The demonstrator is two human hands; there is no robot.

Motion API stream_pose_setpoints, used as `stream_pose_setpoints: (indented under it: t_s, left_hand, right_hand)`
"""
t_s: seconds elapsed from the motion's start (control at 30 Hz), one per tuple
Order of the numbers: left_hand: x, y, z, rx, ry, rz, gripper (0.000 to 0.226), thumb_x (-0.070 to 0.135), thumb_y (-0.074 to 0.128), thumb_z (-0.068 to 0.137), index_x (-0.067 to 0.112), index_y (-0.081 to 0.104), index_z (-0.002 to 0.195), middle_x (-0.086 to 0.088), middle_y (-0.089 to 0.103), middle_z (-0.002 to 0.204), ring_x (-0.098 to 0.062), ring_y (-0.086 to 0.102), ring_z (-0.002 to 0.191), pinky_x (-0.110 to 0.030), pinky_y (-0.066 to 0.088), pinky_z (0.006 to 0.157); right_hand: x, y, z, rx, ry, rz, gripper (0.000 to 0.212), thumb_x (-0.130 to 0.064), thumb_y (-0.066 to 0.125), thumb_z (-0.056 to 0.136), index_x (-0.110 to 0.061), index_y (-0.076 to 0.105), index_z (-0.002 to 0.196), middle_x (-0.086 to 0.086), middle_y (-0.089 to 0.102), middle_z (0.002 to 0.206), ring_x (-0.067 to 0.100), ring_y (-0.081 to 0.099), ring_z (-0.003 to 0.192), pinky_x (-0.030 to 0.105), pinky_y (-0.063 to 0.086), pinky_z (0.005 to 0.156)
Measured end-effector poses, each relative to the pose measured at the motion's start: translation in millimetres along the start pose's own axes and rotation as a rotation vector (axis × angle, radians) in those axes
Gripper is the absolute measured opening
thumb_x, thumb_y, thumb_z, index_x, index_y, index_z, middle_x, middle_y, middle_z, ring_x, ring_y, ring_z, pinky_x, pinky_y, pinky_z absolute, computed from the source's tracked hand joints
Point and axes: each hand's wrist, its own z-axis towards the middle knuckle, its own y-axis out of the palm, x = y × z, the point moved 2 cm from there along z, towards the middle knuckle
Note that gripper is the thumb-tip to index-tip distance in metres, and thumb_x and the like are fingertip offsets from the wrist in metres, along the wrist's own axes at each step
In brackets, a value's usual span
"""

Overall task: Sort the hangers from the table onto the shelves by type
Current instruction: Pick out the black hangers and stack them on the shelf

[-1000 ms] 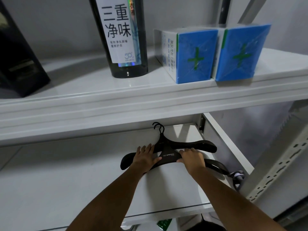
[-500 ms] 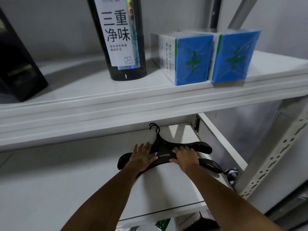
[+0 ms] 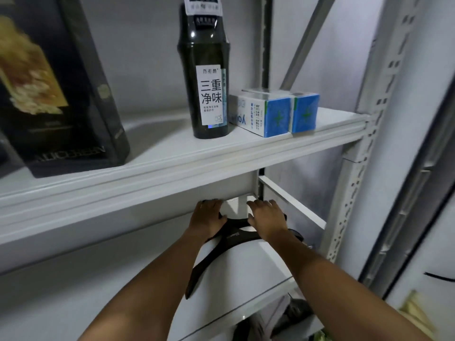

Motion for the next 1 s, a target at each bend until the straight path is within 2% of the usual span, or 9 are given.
stream_pose_setpoints:
  t_s: [0.13,0.27,0.33,0.43,0.53,0.8,1.0]
  left_hand:
    - [22.2,-22.1,-8.2,0.014,0.119,-0.025,0.055,0.037,0.044,0.096,0.019,0.029,0.146,0.0,0.034,0.151,-0.02,0.033,0.137,-0.034,0.016,0.116]
    - [53.2,-37.4,-12.4,-0.005,0.298,-0.022,0.051,0.037,0.045,0.095,0.021,0.036,0.143,0.001,0.042,0.147,-0.021,0.041,0.131,-0.033,0.025,0.112]
    - [78.4,-42.8,-16.8,-0.023,0.391,-0.016,0.052,0.038,0.043,0.096,0.021,0.034,0.144,0.0,0.038,0.15,-0.02,0.038,0.134,-0.031,0.024,0.113]
    - [125.8,-48.0,-26.9,-0.01,0.477,-0.074,0.054,0.039,0.041,0.097,0.022,0.029,0.147,0.002,0.031,0.153,-0.017,0.029,0.139,-0.03,0.016,0.114]
    - [178.7,-46.5,-44.4,-0.009,0.607,-0.126,0.051,0.038,0.04,0.097,0.021,0.031,0.145,0.002,0.033,0.151,-0.015,0.029,0.139,-0.028,0.014,0.113]
    - [300.4,-44.8,-94.6,-0.062,0.829,-0.144,0.053,0.041,0.038,0.098,0.022,0.028,0.147,0.001,0.031,0.153,-0.019,0.032,0.138,-0.031,0.019,0.113]
    - [415.2,-55.8,-158.8,-0.1,1.019,-0.164,0.053,0.04,0.038,0.099,0.02,0.028,0.147,0.001,0.029,0.154,-0.019,0.029,0.14,-0.033,0.017,0.117]
  right_hand:
    - [0.1,-28.9,-33.2,0.03,0.116,-0.014,0.045,-0.028,0.038,0.098,-0.017,0.039,0.142,0.007,0.052,0.136,0.025,0.048,0.125,0.035,0.023,0.11]
    - [8.5,-51.4,-72.4,0.041,0.214,-0.099,0.042,-0.024,0.041,0.098,-0.017,0.041,0.139,0.005,0.051,0.136,0.026,0.048,0.125,0.036,0.025,0.11]
    - [18.9,-65.9,-99.0,0.025,0.31,-0.093,0.042,-0.024,0.04,0.098,-0.017,0.041,0.139,0.005,0.051,0.137,0.027,0.048,0.124,0.036,0.027,0.109]
    - [40.9,-84.7,-142.7,0.052,0.434,-0.083,0.042,-0.024,0.04,0.097,-0.018,0.043,0.139,0.005,0.053,0.135,0.027,0.049,0.122,0.035,0.027,0.107]
    - [63.1,-98.6,-191.3,0.023,0.535,-0.128,0.043,-0.023,0.038,0.097,-0.017,0.041,0.14,0.006,0.052,0.136,0.028,0.049,0.123,0.037,0.027,0.108]
    - [116.9,-130.3,-309.0,0.047,0.778,-0.206,0.043,-0.024,0.04,0.096,-0.016,0.042,0.138,0.007,0.052,0.134,0.027,0.049,0.122,0.036,0.028,0.107]
    - [150.8,-151.7,-438.5,0.037,0.975,-0.25,0.044,-0.023,0.039,0.096,-0.017,0.041,0.139,0.006,0.051,0.136,0.027,0.049,0.122,0.036,0.029,0.106]
